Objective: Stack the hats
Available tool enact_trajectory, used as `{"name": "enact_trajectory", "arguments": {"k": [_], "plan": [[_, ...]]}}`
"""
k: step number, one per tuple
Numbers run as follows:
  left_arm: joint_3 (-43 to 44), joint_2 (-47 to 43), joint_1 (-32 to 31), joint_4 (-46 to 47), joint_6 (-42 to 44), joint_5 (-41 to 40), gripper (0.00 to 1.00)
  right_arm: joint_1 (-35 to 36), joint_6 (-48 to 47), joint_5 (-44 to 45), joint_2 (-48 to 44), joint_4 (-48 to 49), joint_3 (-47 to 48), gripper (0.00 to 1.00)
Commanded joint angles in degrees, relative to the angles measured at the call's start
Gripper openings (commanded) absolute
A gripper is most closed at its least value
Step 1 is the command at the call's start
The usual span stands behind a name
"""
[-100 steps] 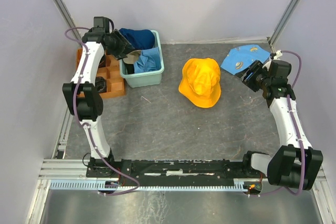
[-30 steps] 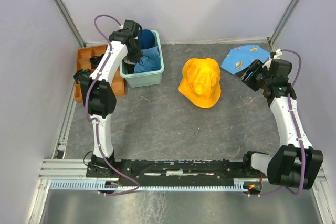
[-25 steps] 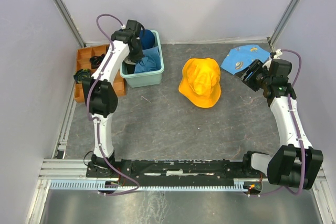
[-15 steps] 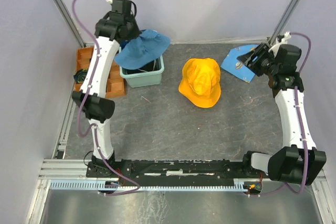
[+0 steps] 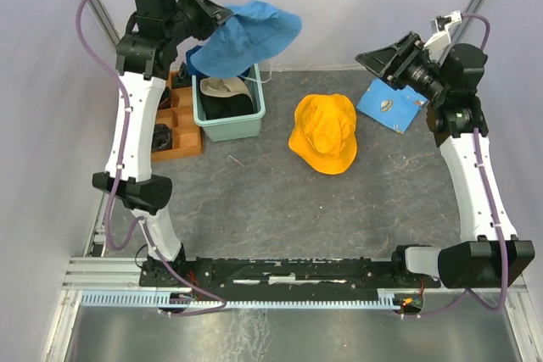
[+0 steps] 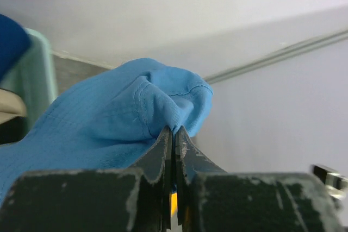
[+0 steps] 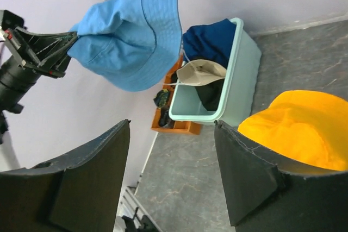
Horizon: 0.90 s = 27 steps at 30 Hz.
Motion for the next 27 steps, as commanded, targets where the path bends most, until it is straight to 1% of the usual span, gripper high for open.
{"name": "enact_trajectory", "arguments": {"k": [1, 3, 4, 7, 9, 12, 20, 27], "plan": [[1.06, 2.08, -1.03, 12.20, -13.47, 12.18, 0.03, 0.06, 10.25, -4.15, -1.80, 14.55, -6.82, 0.72], [0.78, 2.91, -2.52, 14.33, -17.42, 14.53, 0.03, 0.02, 17.28, -5.02, -2.76, 26.16, -12.10, 0.72], [0.66, 3.26, -3.42, 15.22, -19.14, 15.10, 0.03, 0.04, 19.10, -4.50, -3.33, 29.61, -14.38, 0.72], [-0.14, 3.90, -6.25, 19.14, -24.50, 16.26, 0.03, -0.01, 18.93, -3.85, -4.68, 33.56, -17.76, 0.73], [-0.67, 4.43, -7.80, 21.47, -28.27, 17.07, 0.03, 0.07, 20.82, -3.25, -5.26, 39.25, -20.49, 0.72], [-0.72, 5.68, -9.06, 22.21, -31.83, 18.01, 0.03, 0.43, 23.46, -2.44, -4.84, 46.73, -23.16, 0.70], [-2.06, 6.44, -12.17, 26.75, -40.01, 19.34, 0.03, 1.22, 22.75, -0.98, -2.56, 53.29, -26.06, 0.69], [-2.01, 6.96, -13.55, 30.00, -44.31, 19.54, 0.03, 2.23, 19.10, -0.62, -2.54, 51.01, -27.50, 0.69]]}}
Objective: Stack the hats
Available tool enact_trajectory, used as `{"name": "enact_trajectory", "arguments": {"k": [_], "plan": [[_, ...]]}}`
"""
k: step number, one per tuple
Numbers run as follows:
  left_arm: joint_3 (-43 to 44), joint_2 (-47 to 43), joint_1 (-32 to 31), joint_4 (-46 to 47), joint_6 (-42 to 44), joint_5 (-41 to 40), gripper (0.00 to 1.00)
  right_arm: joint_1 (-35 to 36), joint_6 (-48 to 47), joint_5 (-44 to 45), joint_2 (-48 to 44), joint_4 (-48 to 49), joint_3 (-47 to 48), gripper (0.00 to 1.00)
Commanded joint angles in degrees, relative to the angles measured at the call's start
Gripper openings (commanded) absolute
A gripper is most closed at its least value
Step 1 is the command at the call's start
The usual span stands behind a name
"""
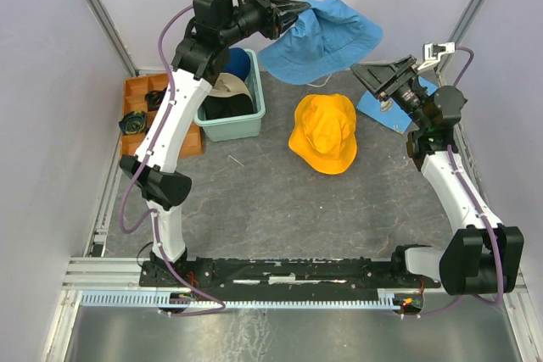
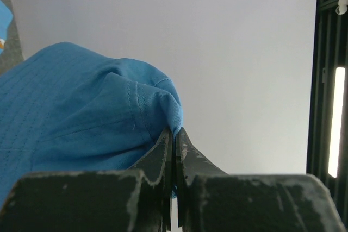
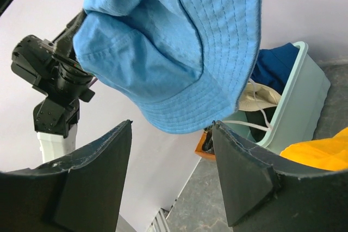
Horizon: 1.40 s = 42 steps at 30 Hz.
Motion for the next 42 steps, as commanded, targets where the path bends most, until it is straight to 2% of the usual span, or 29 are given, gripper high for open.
{"name": "enact_trajectory", "arguments": {"k": [1, 6, 27, 34, 42], "plan": [[0.61, -0.13, -0.73, 6.46, -5.67, 2.04, 0.03, 0.46, -3.23, 0.56, -0.36, 2.64, -1.20, 0.69], [0.58, -0.42, -1.22, 6.84, -6.71, 2.07, 0.03, 0.61, -6.72, 1.34, -1.40, -0.58, -1.92, 0.69], [-5.94, -3.63, -2.94, 9.35, -7.80, 2.31, 0.03, 3.39, -5.76, 4.18, 3.23, 3.52, -0.70, 0.66], [-3.62, -2.12, -2.86, 10.18, -9.21, 2.54, 0.03, 3.42, -11.61, 4.44, -0.16, -3.99, -1.78, 0.67], [-3.73, -2.33, -2.93, 10.51, -10.14, 2.86, 0.03, 3.43, -12.76, 4.81, 1.95, -4.25, -0.88, 0.67]]}}
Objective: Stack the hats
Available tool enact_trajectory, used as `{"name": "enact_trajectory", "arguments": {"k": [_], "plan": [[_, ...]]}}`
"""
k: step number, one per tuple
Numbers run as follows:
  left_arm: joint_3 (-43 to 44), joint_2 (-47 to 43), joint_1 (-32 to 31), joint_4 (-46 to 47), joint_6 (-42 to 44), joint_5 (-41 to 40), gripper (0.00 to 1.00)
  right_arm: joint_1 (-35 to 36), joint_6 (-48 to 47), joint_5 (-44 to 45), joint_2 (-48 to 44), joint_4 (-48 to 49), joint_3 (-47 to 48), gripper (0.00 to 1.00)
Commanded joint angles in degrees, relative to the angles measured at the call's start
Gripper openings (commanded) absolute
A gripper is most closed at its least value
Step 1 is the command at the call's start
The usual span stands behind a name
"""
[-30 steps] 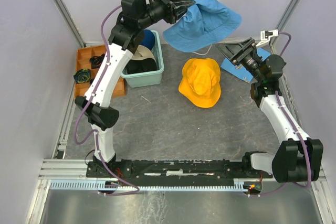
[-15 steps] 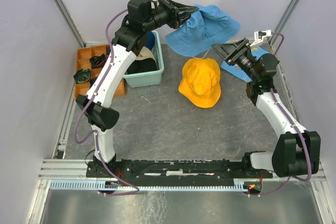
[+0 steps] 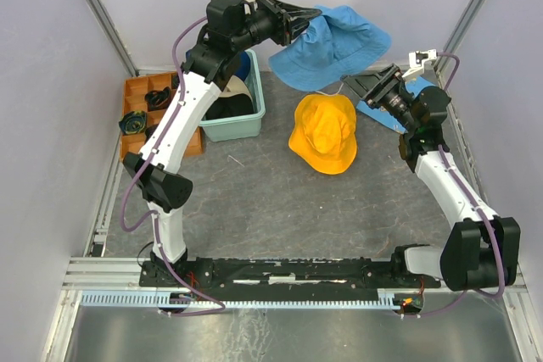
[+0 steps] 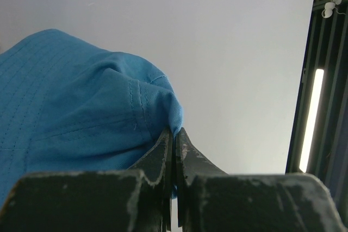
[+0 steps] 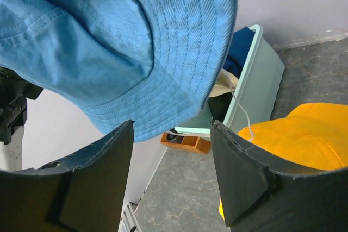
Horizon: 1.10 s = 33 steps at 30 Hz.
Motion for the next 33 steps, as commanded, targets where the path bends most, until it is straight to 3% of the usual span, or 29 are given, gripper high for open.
{"name": "enact_trajectory", "arguments": {"k": [1, 14, 20, 23, 33], "plan": [[2.13, -1.98, -0.23, 4.28, -3.02, 2.32, 0.03, 0.25, -2.04, 1.09, 0.51, 1.37, 1.79, 0.67], [-1.52, -3.79, -0.34, 5.00, -3.00, 2.49, 0.03, 1.62, 1.58, 2.15, 5.00, 6.76, 4.04, 0.66], [-3.06, -4.07, -0.30, 4.96, -2.16, 2.31, 0.03, 1.80, 1.33, 2.17, 3.78, 5.40, 4.11, 0.60], [-3.78, -4.23, -0.34, 5.05, -1.88, 2.27, 0.03, 1.79, 0.97, 2.04, 3.17, 4.34, 4.06, 0.50], [-3.43, -3.77, 1.25, 3.54, 2.26, 2.25, 0.03, 1.81, 0.37, 1.54, 1.34, 0.19, 3.98, 0.02]]}}
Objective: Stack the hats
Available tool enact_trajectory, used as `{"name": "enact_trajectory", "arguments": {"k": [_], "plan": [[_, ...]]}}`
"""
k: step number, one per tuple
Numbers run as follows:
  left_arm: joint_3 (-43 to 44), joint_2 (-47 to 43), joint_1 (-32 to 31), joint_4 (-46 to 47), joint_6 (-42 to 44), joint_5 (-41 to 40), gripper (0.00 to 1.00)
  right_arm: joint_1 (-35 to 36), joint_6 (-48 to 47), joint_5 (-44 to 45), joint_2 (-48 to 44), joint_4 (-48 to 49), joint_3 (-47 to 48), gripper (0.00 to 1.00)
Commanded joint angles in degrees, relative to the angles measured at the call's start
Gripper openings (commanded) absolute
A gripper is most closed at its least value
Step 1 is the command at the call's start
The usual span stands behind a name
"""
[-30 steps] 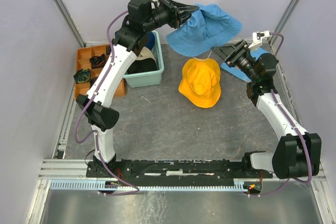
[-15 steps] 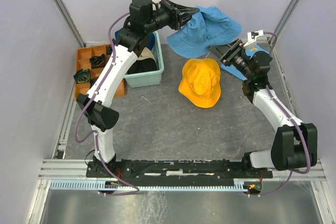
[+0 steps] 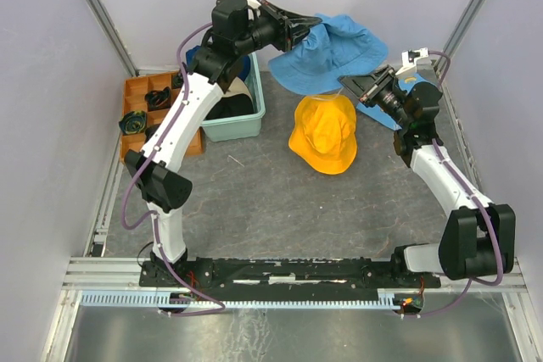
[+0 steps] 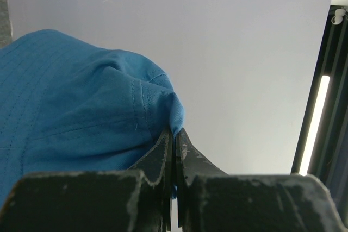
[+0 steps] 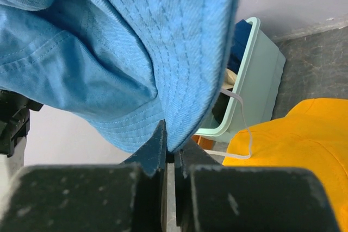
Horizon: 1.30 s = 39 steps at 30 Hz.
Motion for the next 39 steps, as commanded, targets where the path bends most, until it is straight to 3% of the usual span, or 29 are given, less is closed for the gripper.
{"name": "enact_trajectory", "arguments": {"k": [1, 5, 13, 21, 30, 39], "plan": [[1.68, -3.16, 1.35, 1.56, 3.90, 1.53, 0.03, 0.26, -0.53, -0.08, -3.35, -1.35, 2.57, 0.00], [3.74, -1.99, 2.38, -3.62, 9.53, 1.87, 0.03, 0.27, 3.53, -1.11, -3.20, -3.47, 3.23, 0.00], [5.50, 3.38, 4.86, -2.35, 16.48, 7.16, 0.03, 0.28, 13.94, -3.46, -2.25, -3.36, 5.65, 0.00], [9.01, 9.43, 5.99, -4.51, 22.77, 8.39, 0.03, 0.26, 29.87, -5.80, 3.60, 6.29, 7.29, 0.00], [7.84, 9.12, 7.72, -9.11, 28.41, 7.58, 0.03, 0.20, 31.84, -6.98, 2.90, 2.49, 5.72, 0.00], [-0.33, 7.02, 7.39, -9.28, 31.29, 8.93, 0.03, -1.87, 28.81, -7.33, -1.43, -1.14, -2.16, 0.00]]}}
